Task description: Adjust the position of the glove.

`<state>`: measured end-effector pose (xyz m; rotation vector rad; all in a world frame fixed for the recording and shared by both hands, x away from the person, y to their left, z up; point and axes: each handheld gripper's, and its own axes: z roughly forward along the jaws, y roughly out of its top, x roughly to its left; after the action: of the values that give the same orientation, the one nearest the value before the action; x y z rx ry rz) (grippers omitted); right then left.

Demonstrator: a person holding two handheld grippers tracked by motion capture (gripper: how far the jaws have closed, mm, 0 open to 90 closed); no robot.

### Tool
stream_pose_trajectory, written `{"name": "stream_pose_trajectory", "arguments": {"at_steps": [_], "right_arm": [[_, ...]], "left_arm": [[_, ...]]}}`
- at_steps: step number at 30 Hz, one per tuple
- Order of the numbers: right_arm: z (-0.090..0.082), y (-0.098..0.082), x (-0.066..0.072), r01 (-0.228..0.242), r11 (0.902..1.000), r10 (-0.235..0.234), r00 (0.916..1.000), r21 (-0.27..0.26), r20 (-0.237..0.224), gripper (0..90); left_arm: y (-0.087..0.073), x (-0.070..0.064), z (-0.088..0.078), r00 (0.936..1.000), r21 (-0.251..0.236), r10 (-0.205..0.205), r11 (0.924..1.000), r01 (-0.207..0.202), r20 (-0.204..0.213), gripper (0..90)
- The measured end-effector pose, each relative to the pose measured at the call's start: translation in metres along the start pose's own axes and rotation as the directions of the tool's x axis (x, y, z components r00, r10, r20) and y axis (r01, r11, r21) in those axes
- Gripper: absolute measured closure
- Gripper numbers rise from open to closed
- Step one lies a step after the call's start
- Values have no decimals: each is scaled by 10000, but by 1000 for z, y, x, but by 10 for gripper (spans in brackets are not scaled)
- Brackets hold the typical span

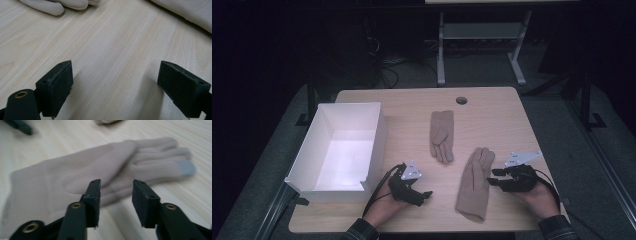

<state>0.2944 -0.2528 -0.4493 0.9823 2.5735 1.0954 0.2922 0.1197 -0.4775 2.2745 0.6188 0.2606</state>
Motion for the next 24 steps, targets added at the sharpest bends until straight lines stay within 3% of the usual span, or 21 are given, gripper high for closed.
{"name": "stream_pose_trajectory", "arguments": {"at_steps": [4, 9, 10, 11, 12, 14, 16, 18, 19, 24], "right_arm": [[-1, -7, -14, -359, 9993, 364, 9971, -83, 675, 419], [-2, -13, -24, -712, 9972, 734, 9911, -231, 1107, 325], [-2, -16, -29, -921, 9954, 948, 9860, -257, 1371, 287], [-2, -16, -29, -921, 9954, 948, 9860, -257, 1371, 287], [-2, -20, -35, -1233, 9921, 1254, 9775, -229, 1696, 278], [-2, -21, -38, -1314, 9910, 1340, 9750, -262, 1774, 265], [-1, -24, -44, -1770, 9835, 1811, 9637, -385, 1963, 217], [0, -25, -47, -1729, 9840, 1781, 9622, -429, 2061, 199], [0, -26, -47, -1911, 9807, 1955, 9562, -416, 2177, 190], [7, -31, -50, -1853, 9812, 1929, 9452, -537, 2634, 136]], "left_arm": [[0, 0, 0, 10000, 21, 19, 10000, -19, -3, 125], [0, 0, 0, 10000, 11, 23, 10000, -23, -6, 126], [0, 0, 0, 10000, 11, 21, 10000, -21, -6, 125], [0, 0, 0, 10000, 11, 21, 10000, -21, -6, 125], [0, 0, 0, 10000, 14, 15, 10000, -15, -1, 125], [0, 0, 0, 10000, 12, 11, 10000, -11, 0, 125], [0, 0, 0, 10000, 11, 8, 10000, -8, 0, 125], [0, 0, 0, 10000, 7, 3, 10000, -3, -1, 125], [0, 0, 0, 10000, 5, 1, 10000, -1, -1, 125], [0, 0, 0, 10000, 4, -2, 10000, 2, 1, 125]]}}
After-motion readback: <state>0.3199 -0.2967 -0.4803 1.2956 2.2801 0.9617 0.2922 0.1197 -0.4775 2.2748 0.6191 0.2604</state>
